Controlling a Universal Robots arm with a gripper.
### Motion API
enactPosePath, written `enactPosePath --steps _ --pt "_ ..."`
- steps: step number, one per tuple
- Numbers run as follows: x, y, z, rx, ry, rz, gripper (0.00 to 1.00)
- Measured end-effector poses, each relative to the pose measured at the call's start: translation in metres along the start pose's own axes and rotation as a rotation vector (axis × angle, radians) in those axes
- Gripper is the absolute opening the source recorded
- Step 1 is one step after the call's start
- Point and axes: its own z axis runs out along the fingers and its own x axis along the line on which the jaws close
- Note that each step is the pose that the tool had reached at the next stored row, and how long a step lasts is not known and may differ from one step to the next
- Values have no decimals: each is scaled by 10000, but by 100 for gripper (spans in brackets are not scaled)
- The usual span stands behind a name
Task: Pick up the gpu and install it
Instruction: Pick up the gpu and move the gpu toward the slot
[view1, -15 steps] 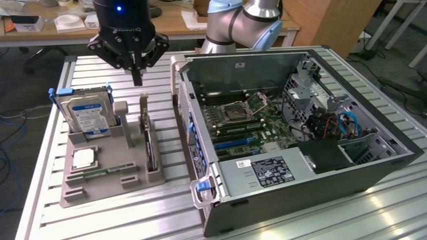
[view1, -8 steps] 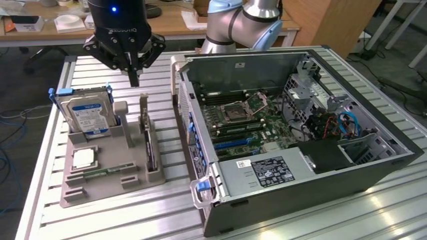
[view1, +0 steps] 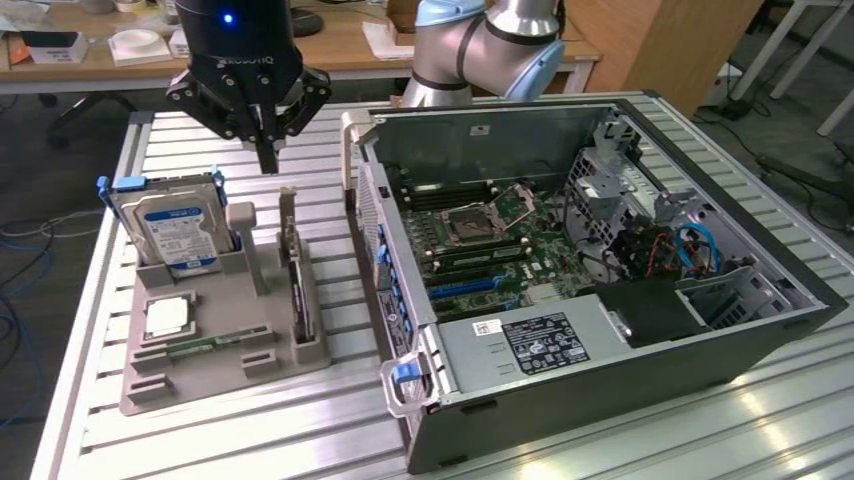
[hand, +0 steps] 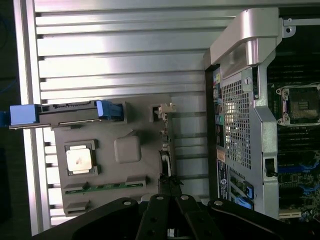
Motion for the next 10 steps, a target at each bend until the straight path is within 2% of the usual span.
enactPosePath --steps 3,6,7,9,10 --pt "0 0 0 0 0 0 11" --pt "0 0 0 0 0 0 29" --pt "0 0 0 0 0 0 29" --pt "0 0 0 0 0 0 41" --pt "0 0 0 0 0 0 41"
